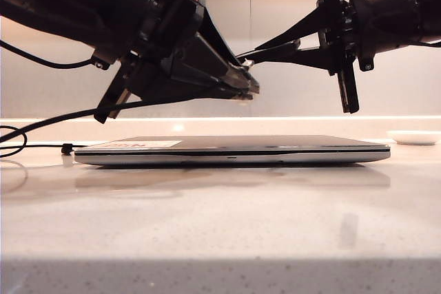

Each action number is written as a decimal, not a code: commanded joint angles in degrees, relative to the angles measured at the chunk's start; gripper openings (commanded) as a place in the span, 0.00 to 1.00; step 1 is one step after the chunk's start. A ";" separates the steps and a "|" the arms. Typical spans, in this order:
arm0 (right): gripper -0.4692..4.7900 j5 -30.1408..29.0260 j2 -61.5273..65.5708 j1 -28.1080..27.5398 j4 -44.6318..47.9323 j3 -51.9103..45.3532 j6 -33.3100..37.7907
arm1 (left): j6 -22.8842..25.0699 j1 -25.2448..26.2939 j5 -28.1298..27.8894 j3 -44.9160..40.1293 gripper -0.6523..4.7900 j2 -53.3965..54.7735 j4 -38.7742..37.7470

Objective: Pick up the charging cable and the phone, plug the charging cable into the charging port on the phone, and finally place them back on the table.

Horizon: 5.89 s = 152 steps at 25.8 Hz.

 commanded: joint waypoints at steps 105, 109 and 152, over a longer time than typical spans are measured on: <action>0.08 14.05 -10.71 -27.85 -55.65 10.51 -40.17 | 10.01 16.48 -0.17 12.52 0.11 -10.73 -14.84; 0.08 13.92 -6.32 -28.02 -57.83 14.69 -40.72 | 10.67 17.92 -0.17 12.52 0.11 -12.70 -16.13; 0.32 28.61 12.72 -27.78 -88.00 39.26 -51.39 | 12.00 17.92 -0.17 12.52 0.11 -13.18 -17.51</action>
